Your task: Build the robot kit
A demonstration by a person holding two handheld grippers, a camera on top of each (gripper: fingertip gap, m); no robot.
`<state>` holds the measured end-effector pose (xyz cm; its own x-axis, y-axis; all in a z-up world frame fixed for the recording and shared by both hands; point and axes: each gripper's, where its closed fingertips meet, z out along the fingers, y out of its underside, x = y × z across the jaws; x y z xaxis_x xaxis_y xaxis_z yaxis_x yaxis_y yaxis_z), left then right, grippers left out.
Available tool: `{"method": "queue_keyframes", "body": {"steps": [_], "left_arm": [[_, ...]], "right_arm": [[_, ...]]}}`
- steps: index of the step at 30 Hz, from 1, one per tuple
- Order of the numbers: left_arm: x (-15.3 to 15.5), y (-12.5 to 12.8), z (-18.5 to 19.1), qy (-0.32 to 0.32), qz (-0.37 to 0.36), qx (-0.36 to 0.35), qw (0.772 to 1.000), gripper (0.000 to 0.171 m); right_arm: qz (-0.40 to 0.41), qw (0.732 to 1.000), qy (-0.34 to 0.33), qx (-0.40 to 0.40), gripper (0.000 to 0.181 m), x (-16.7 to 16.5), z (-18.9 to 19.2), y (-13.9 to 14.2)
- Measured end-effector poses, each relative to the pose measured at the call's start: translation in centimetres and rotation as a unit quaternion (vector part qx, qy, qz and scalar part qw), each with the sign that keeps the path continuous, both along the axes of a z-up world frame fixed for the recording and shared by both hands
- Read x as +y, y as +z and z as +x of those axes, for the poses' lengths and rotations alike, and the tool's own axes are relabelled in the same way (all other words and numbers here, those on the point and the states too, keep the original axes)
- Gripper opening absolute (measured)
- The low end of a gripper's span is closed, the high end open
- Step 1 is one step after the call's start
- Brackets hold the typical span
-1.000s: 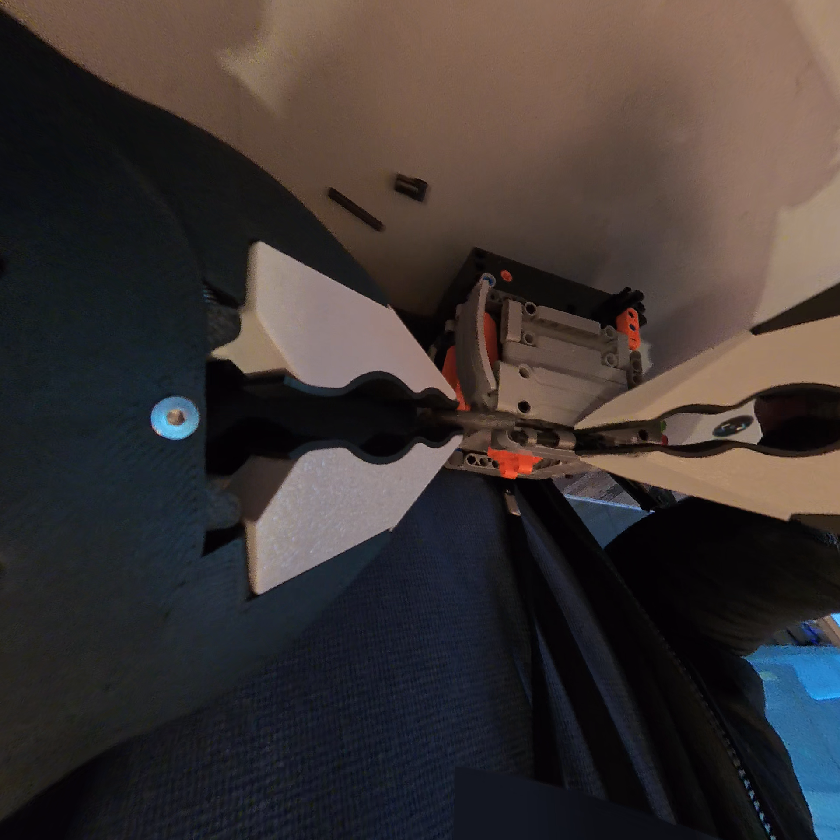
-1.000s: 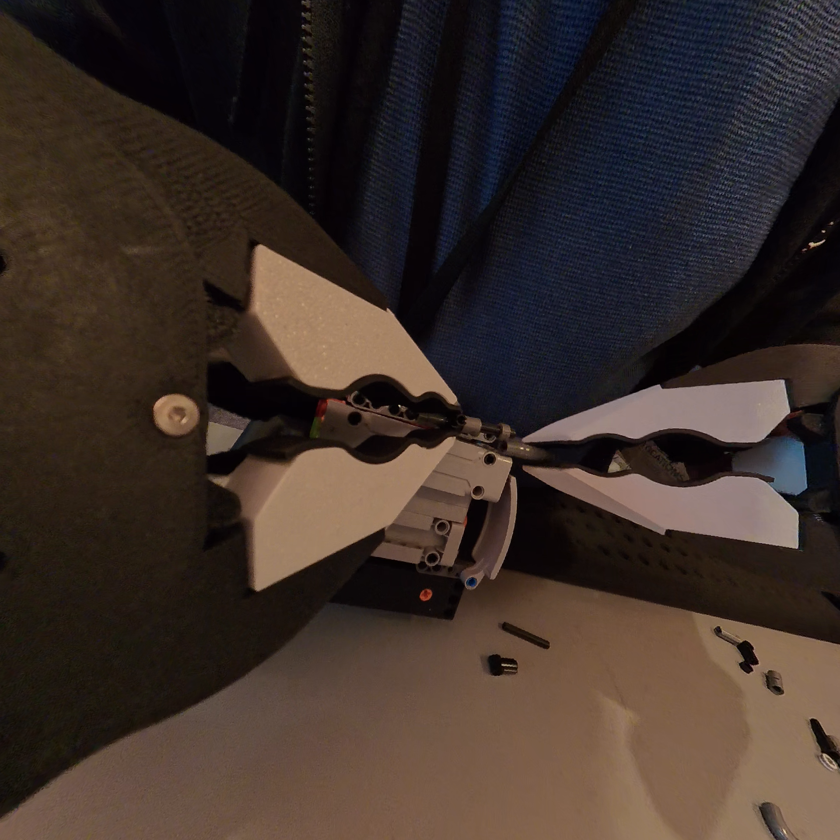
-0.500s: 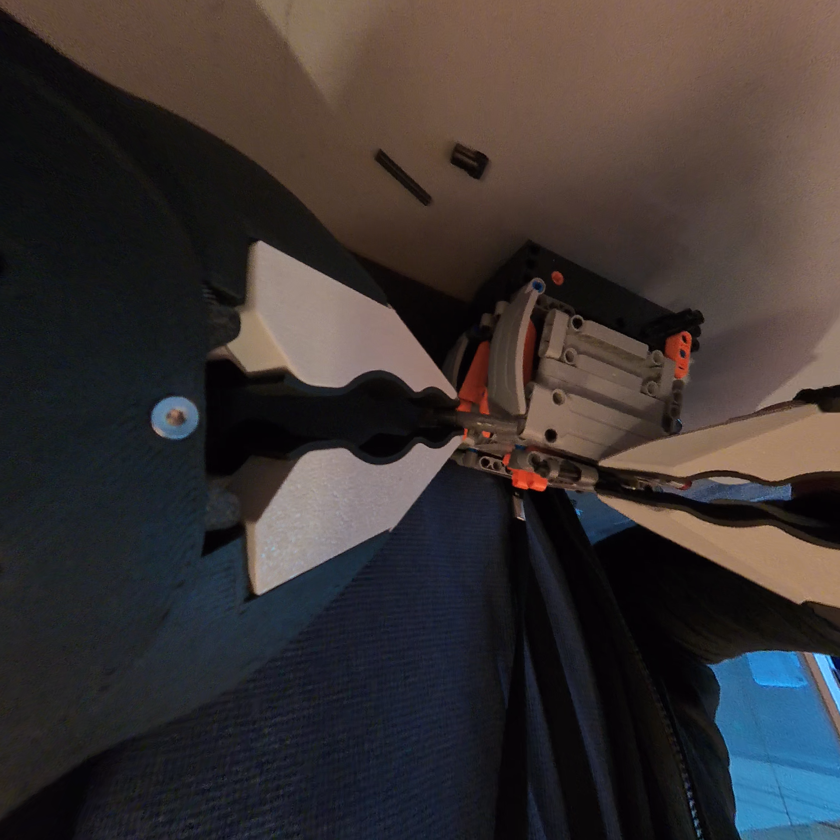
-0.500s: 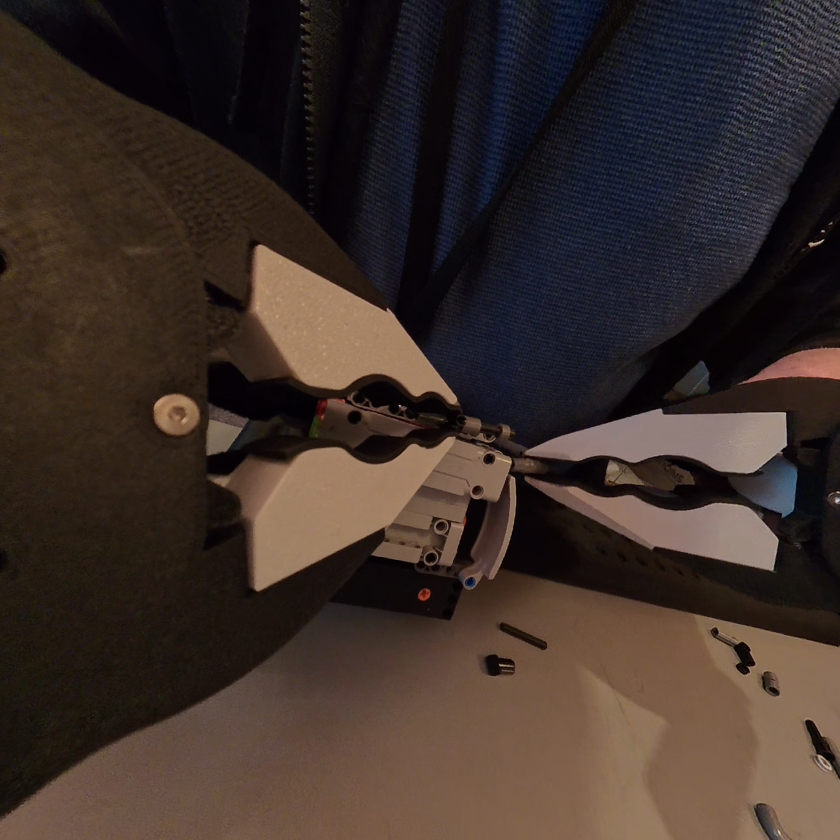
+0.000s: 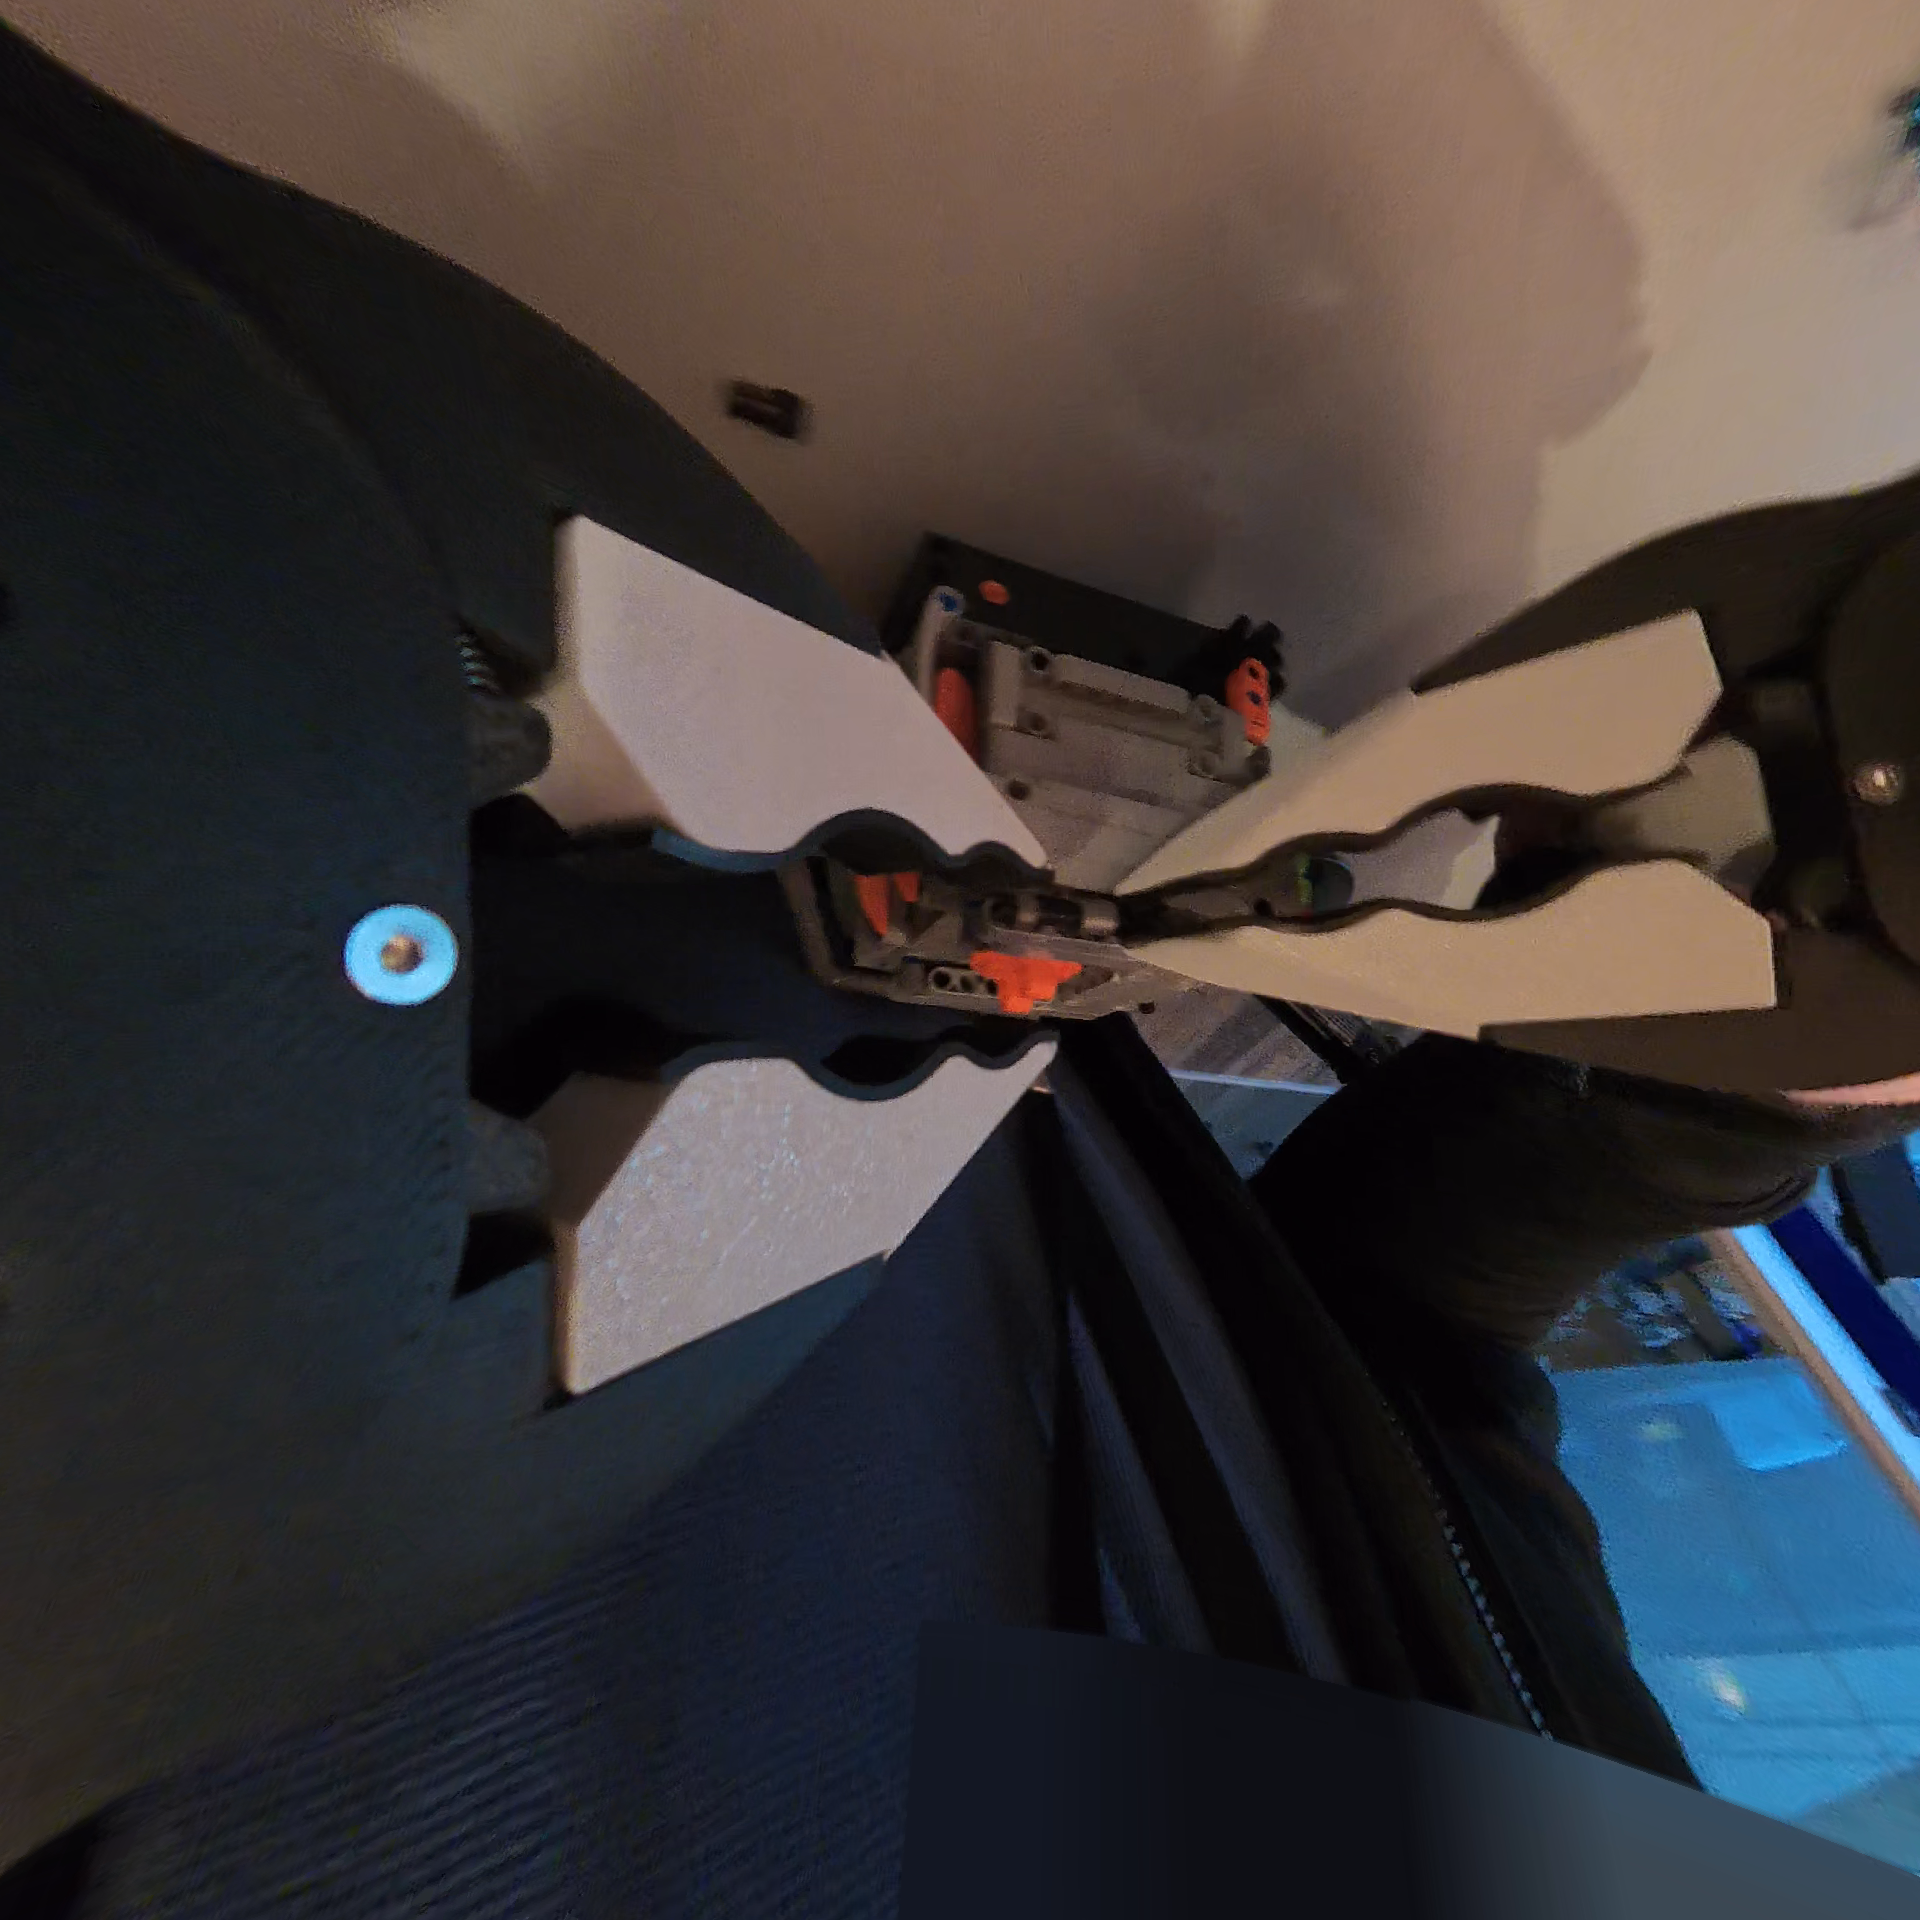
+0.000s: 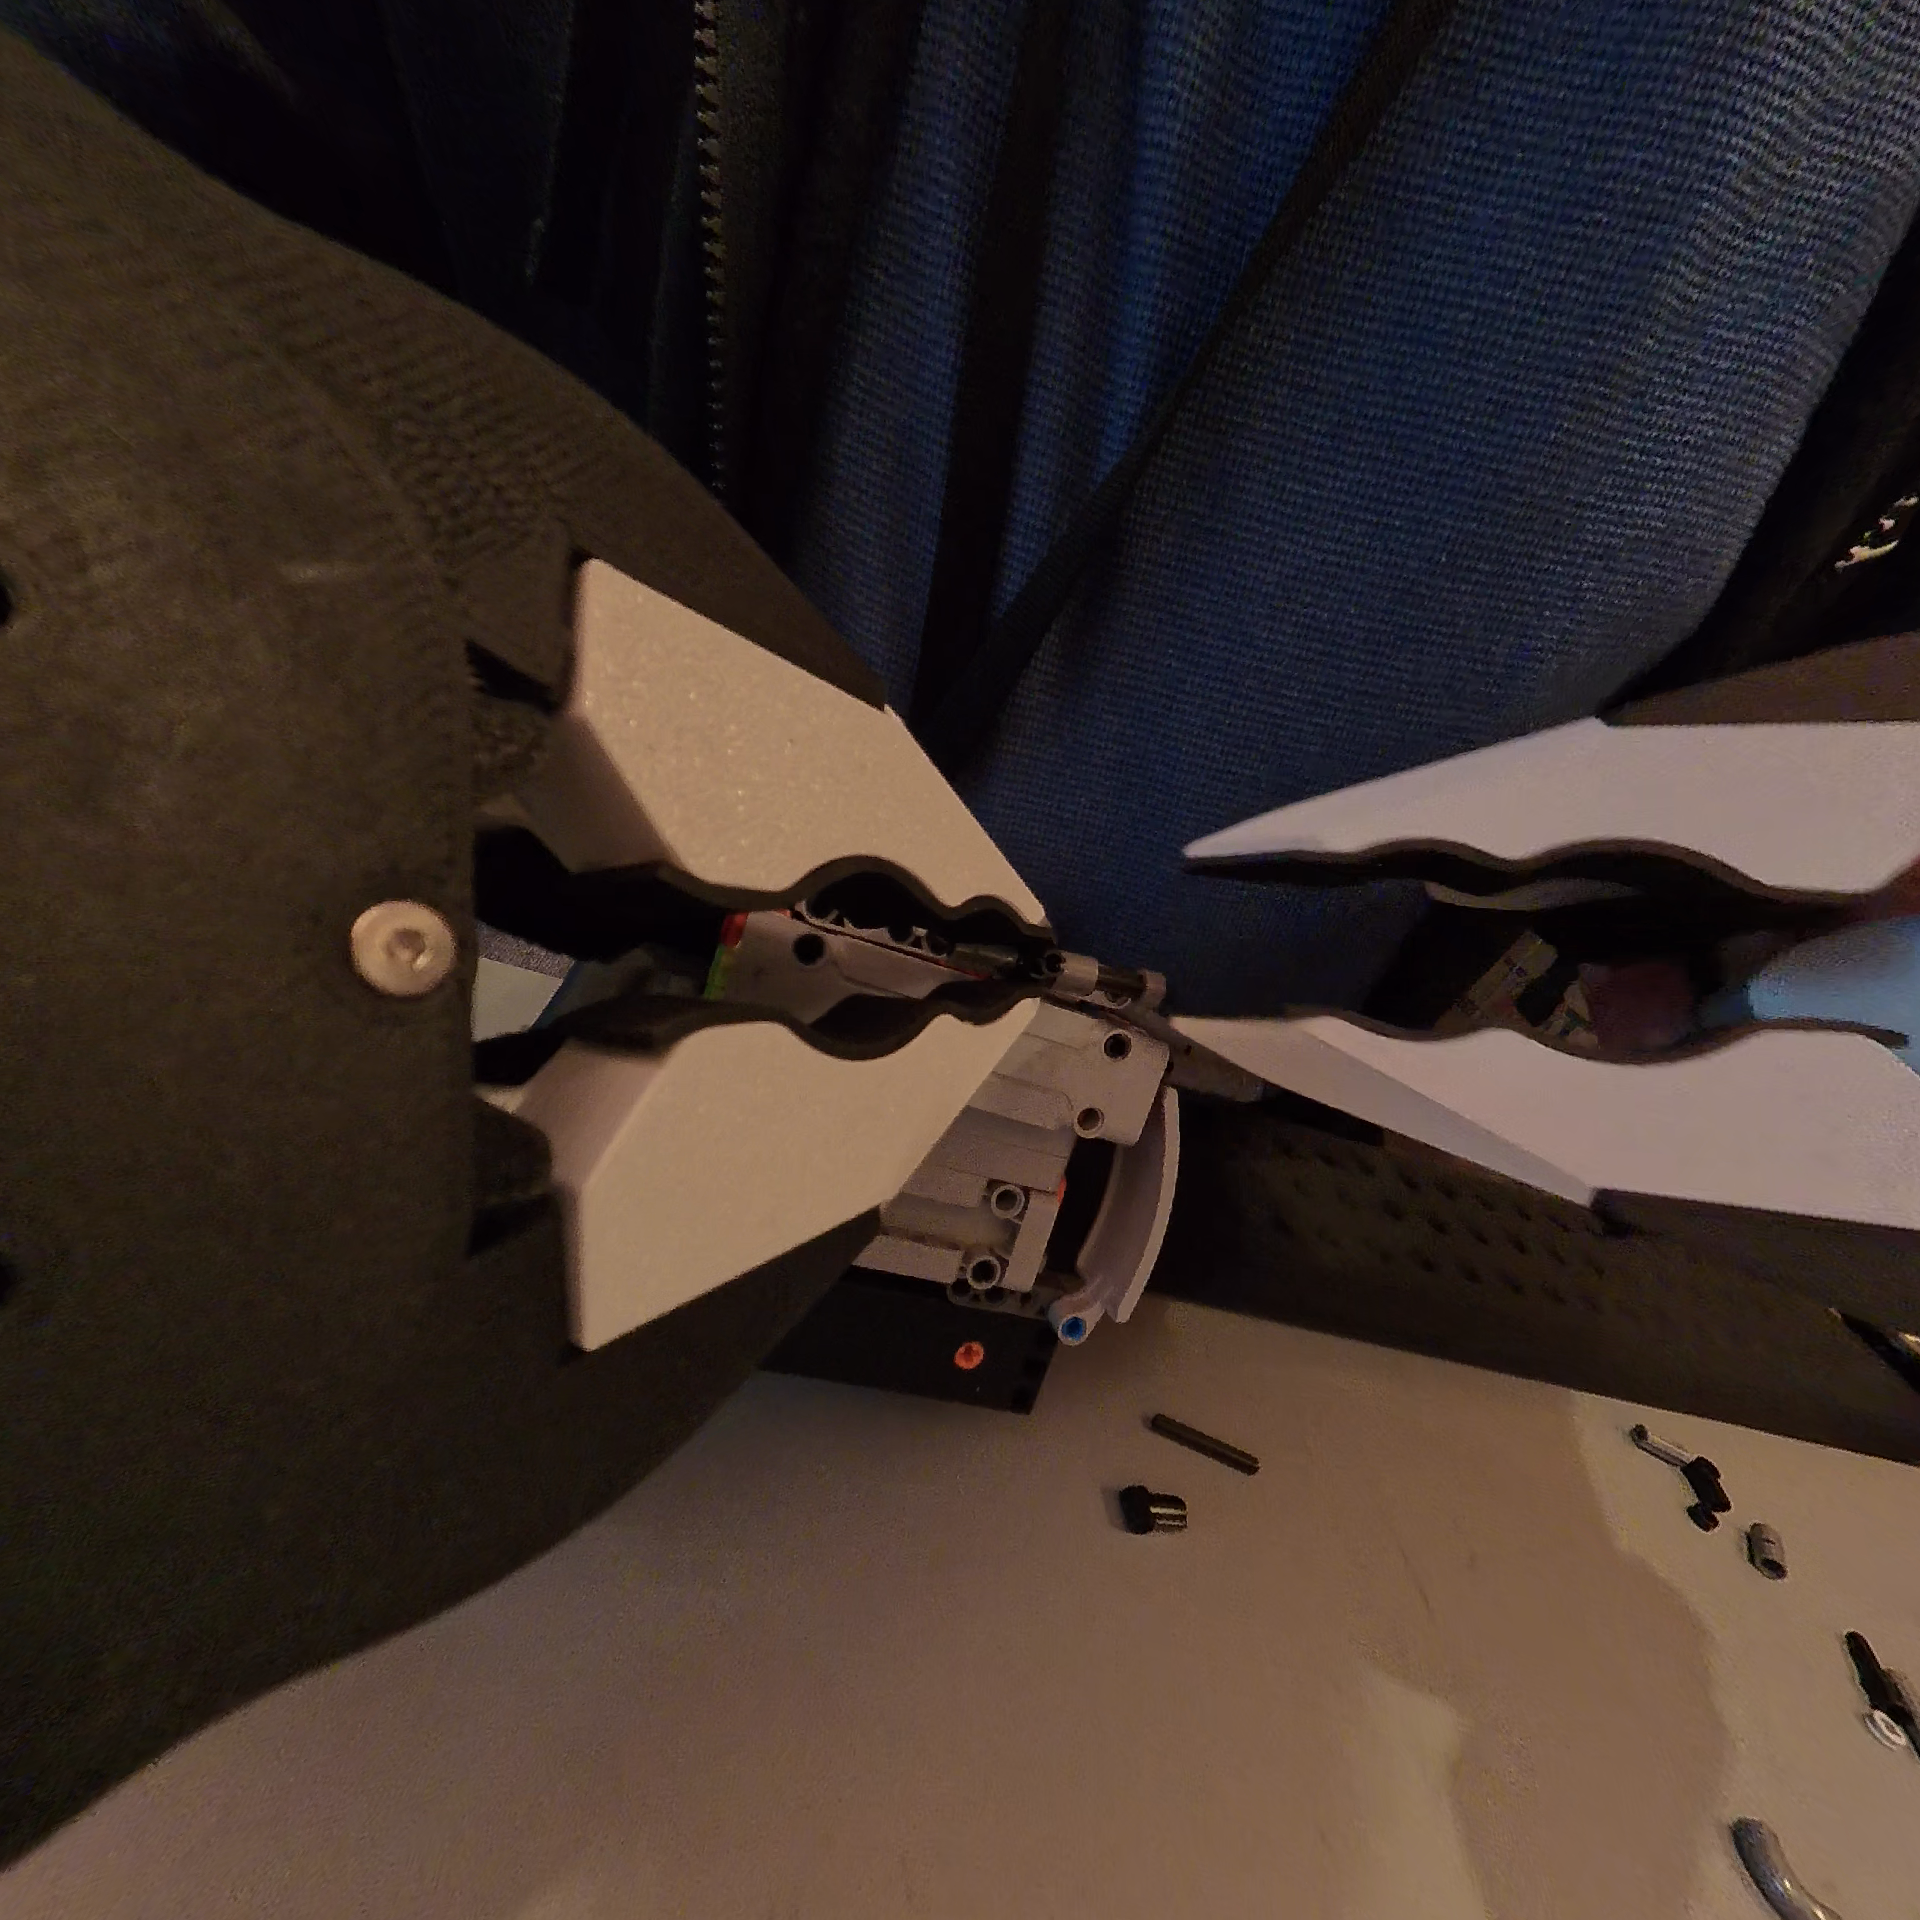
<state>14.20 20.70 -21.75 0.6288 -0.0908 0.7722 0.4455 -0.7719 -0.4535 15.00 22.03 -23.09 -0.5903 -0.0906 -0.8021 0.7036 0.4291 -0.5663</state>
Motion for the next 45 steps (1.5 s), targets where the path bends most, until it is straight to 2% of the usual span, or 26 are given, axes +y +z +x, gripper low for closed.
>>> {"method": "queue_keyframes", "body": {"steps": [3, 5, 10, 13, 15, 19, 28, 36, 43, 45], "left_arm": [[1.5, 0.0, 1.0, -0.041, 0.010, 0.004, 0.999, 0.015], [1.9, -0.5, 1.2, -0.050, 0.009, 0.001, 0.999, 0.000], [1.8, -0.6, 1.1, -0.058, 0.005, -0.011, 0.998, 0.000], [1.8, -0.4, 0.2, -0.041, 0.013, -0.022, 0.999, 0.000], [1.8, -0.4, -0.2, -0.033, 0.010, -0.027, 0.999, 0.008], [1.6, -1.5, 1.0, -0.057, -0.012, -0.032, 0.998, 0.004], [1.4, -1.5, 1.4, -0.082, -0.012, -0.043, 0.996, 0.005], [1.6, -1.5, 1.8, -0.099, -0.002, -0.020, 0.995, 0.005], [1.9, -1.5, 1.5, -0.111, 0.003, -0.031, 0.993, 0.005], [2.0, -1.8, 1.1, -0.106, 0.001, -0.039, 0.994, 0.005]], "right_arm": [[0.000, 1.000, 0.001, 0.000, 0.004, 0.0, 0.0, 0.0], [0.001, 1.000, 0.001, 0.001, 0.004, 0.0, 0.1, 0.0], [0.001, 1.000, 0.000, 0.003, 0.004, 0.0, 0.0, 0.0], [0.000, 1.000, -0.001, 0.003, 0.004, 0.0, 0.0, 0.0], [0.000, 1.000, -0.002, 0.002, 0.004, 0.0, 0.0, 0.0], [0.001, 1.000, -0.002, 0.003, 0.004, 0.0, 0.1, 0.0], [-0.001, 1.000, 0.002, 0.008, 0.003, -0.1, 0.4, 0.1], [0.007, 1.000, 0.008, 0.025, 0.003, 0.1, 0.8, 0.2], [0.025, 0.999, -0.020, 0.035, 0.004, 0.4, 0.4, 0.0], [0.042, 0.998, -0.034, 0.042, 0.012, 0.5, 0.2, -0.3]]}}
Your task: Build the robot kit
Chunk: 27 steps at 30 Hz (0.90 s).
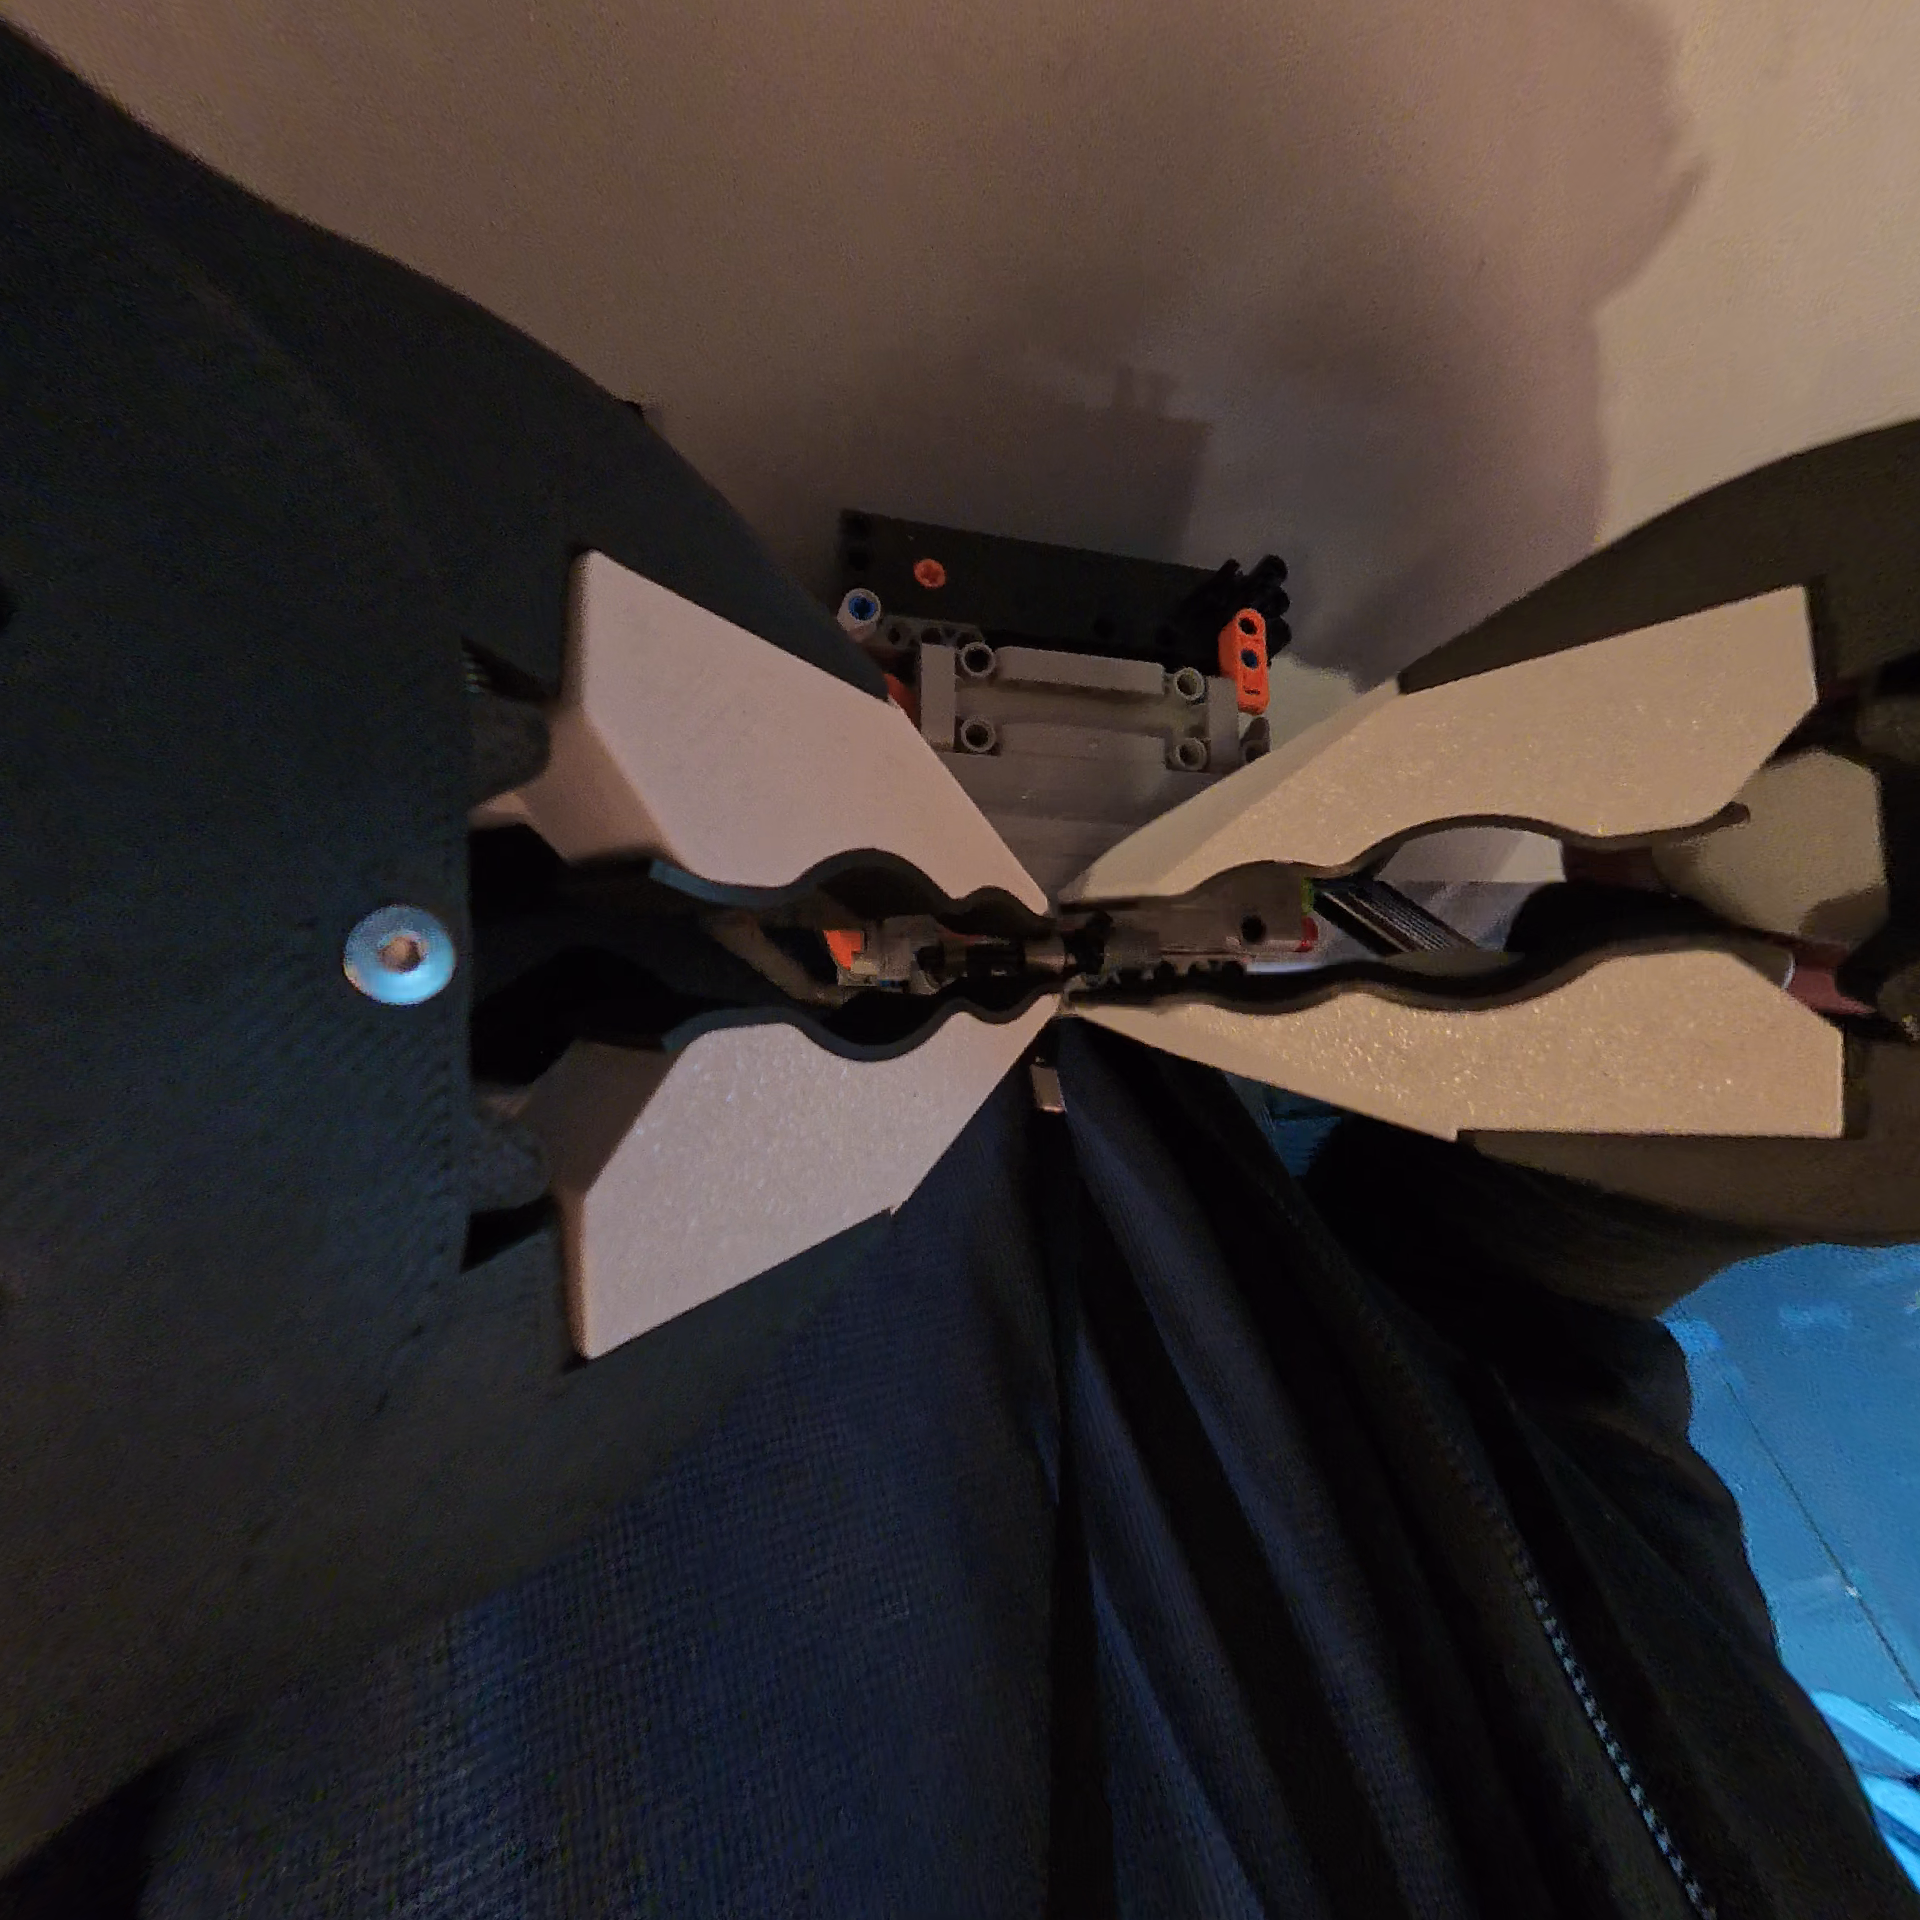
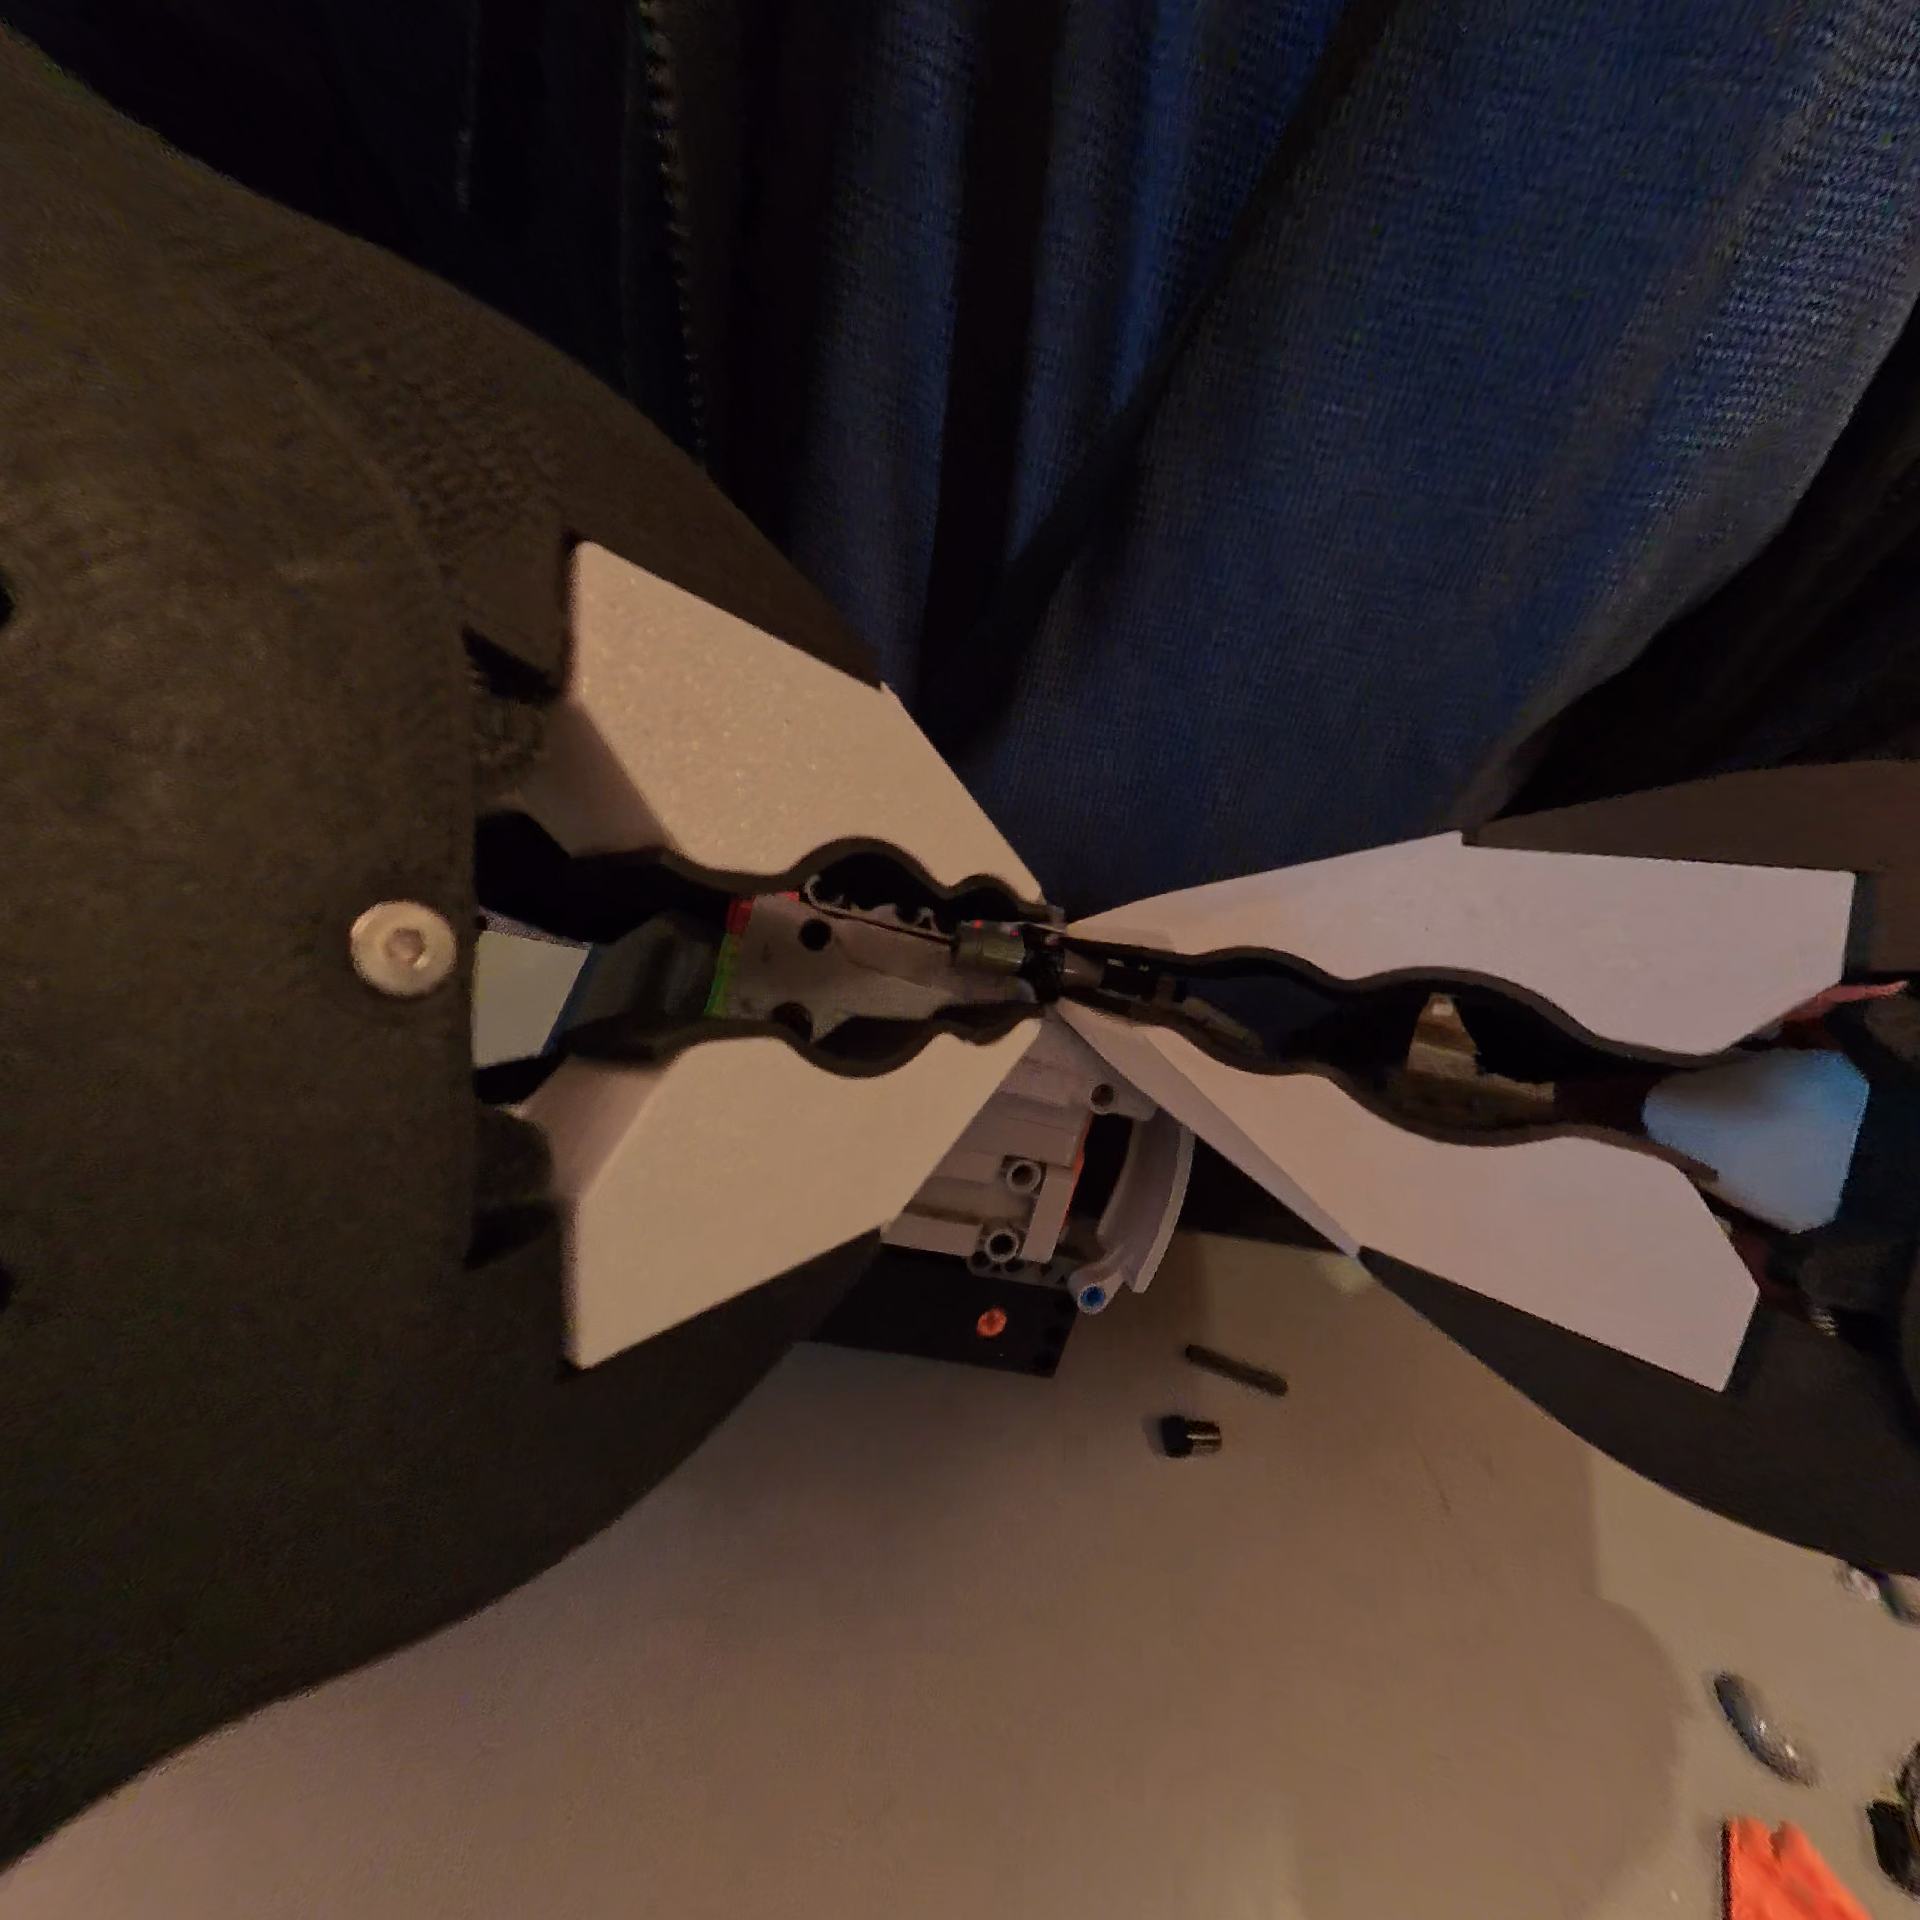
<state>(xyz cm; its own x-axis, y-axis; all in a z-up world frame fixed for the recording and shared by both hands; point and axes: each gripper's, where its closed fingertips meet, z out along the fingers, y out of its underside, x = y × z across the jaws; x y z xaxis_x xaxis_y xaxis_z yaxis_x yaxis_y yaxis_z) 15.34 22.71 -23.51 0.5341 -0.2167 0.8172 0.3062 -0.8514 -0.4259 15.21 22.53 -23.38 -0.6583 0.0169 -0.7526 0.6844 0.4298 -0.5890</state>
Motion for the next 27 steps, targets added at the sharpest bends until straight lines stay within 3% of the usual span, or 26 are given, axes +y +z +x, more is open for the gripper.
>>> {"method": "queue_keyframes", "body": {"steps": [3, 7, 13, 18, 27], "left_arm": [[0.0, 0.0, 0.0, -0.009, -0.002, -0.016, 1.000, 0.005], [0.1, 0.0, -0.1, -0.020, -0.006, -0.014, 1.000, 0.005], [0.1, -0.1, -0.3, -0.020, -0.009, -0.032, 0.999, 0.005], [-0.1, -0.2, -0.6, -0.019, -0.021, -0.048, 0.998, 0.005], [-0.1, -0.3, -1.6, 0.006, -0.037, -0.077, 0.996, 0.005]], "right_arm": [[-0.001, 0.999, -0.040, 0.029, 0.019, 0.3, -0.4, 0.8], [0.058, 0.991, -0.085, 0.084, 0.023, 1.1, 0.1, 0.1], [0.153, 0.949, -0.187, 0.204, 0.028, 1.5, -0.2, -0.7], [0.167, 0.929, -0.203, 0.259, 0.032, 0.8, -0.1, -1.2], [0.143, 0.924, -0.236, 0.265, 0.031, 0.2, -0.9, -1.8]]}}
